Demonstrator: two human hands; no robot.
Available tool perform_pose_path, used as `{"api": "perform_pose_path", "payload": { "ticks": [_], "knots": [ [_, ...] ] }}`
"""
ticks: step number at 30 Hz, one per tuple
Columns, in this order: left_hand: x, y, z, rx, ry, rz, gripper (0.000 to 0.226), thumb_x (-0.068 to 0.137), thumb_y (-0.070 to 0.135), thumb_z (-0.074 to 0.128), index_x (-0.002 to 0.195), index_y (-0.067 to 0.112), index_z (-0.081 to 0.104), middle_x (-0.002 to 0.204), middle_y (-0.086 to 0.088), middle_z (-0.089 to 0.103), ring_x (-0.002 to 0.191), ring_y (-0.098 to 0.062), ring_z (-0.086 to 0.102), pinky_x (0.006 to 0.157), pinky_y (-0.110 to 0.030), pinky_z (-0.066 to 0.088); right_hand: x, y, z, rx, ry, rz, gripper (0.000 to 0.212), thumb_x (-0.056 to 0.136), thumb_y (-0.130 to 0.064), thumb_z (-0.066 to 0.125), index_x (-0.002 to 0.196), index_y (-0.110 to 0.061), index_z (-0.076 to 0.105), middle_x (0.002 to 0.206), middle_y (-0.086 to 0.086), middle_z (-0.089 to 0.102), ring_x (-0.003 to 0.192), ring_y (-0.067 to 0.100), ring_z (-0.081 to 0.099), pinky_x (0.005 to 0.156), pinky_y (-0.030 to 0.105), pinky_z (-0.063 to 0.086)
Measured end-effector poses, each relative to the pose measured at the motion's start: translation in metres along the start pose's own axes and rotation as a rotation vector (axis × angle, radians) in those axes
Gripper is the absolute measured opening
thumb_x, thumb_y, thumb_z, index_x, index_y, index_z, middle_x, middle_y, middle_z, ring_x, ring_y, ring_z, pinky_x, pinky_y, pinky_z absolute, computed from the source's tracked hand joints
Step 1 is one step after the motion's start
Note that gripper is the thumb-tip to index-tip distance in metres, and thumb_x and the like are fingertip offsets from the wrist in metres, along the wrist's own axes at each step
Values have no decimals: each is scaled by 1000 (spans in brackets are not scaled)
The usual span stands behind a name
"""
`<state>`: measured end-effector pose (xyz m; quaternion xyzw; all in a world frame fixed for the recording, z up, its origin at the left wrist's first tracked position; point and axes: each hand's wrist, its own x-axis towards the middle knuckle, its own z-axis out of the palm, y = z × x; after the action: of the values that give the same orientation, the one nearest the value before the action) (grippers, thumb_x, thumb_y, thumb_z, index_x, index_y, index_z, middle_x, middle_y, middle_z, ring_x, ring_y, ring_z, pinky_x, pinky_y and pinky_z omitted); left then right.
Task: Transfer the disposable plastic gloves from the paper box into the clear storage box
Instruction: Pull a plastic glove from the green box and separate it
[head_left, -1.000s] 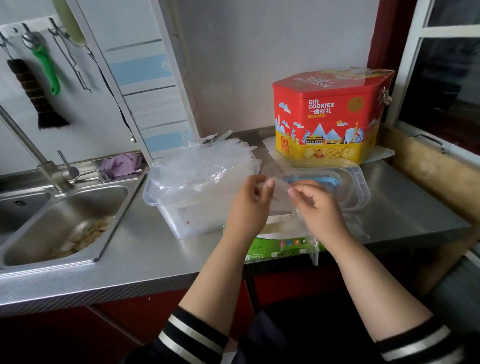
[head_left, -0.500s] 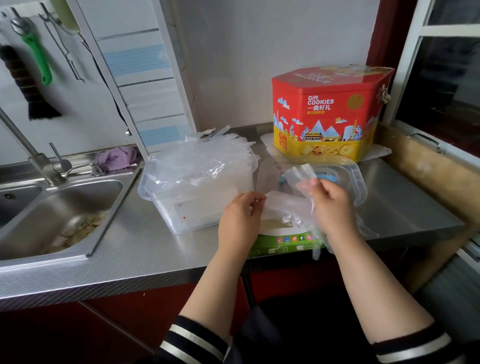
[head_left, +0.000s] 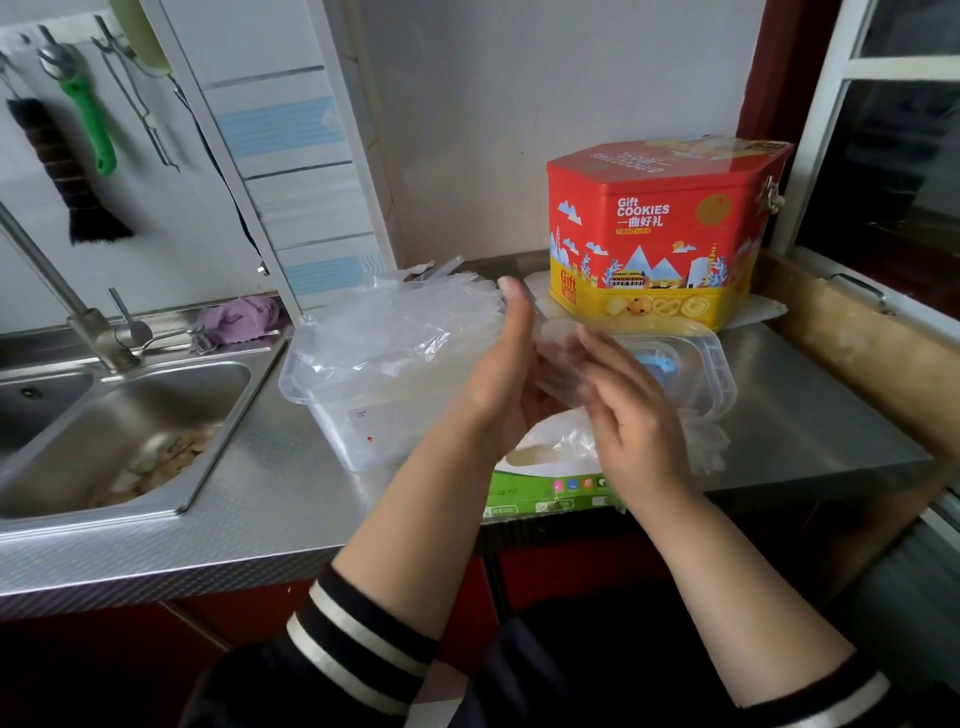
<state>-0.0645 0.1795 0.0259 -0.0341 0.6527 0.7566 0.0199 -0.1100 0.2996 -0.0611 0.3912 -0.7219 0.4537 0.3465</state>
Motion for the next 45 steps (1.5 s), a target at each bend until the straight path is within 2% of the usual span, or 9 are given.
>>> {"api": "perform_pose_path", "payload": {
  "ticks": [5,13,16,21,29,33,39,43,45],
  "knots": [
    [13,17,2,248,222,89,26,96,28,57,81,8,65,70,-7,65,56,-16,61,61,-26,49,8,-1,-1,-227,-26,-104,42,103,-39,36,120,-13,64,147,9,43,143,25,29,115,46,24],
    [10,91,-57,398,511,251,27,102,25,45,81,20,60,66,12,70,60,-7,67,42,-15,45,16,-2,-7,-211,-112,-25,53,98,-46,41,135,-10,52,149,8,42,145,22,25,117,47,23],
    [13,102,-101,335,663,211,21,101,27,47,86,19,60,95,-1,71,73,-17,69,37,-13,39,8,0,-4,-154,-155,33,53,98,-46,41,133,-9,53,141,5,52,138,21,39,110,46,35],
    [16,90,-149,275,814,107,20,101,21,44,93,15,61,93,-5,69,49,-9,66,37,-13,41,1,-5,3,-142,-128,70,50,97,-46,41,126,-10,59,124,4,63,120,23,55,100,38,43],
    [10,59,-174,1068,1053,91,48,89,7,41,135,22,50,138,-8,47,125,-30,43,92,-40,41,-6,2,11,-342,-400,274,40,89,-44,60,118,-17,66,112,2,68,104,27,61,92,38,42],
    [9,53,-170,1244,1068,233,51,85,8,53,135,21,48,142,-10,38,127,-36,34,99,-42,35,-5,3,12,-376,-483,427,40,89,-45,62,122,-23,64,119,-1,66,110,23,58,97,38,38],
    [5,55,-110,1183,866,803,31,88,16,59,120,15,60,125,-7,55,112,-26,51,96,-30,39,-1,7,14,-323,-375,454,13,84,-30,71,83,-18,77,90,2,70,84,26,63,81,39,46],
    [-6,49,-63,926,573,729,13,91,18,57,96,19,69,92,7,68,76,0,60,70,-19,48,2,10,13,-135,-287,567,24,94,-29,60,84,-12,73,80,9,69,79,30,63,71,38,46],
    [-9,44,-48,861,477,635,16,93,23,56,90,16,70,81,7,70,73,-7,65,68,-27,53,4,10,10,19,-261,624,34,98,-32,52,82,-5,67,79,11,67,80,27,62,69,33,45]
  ]
}}
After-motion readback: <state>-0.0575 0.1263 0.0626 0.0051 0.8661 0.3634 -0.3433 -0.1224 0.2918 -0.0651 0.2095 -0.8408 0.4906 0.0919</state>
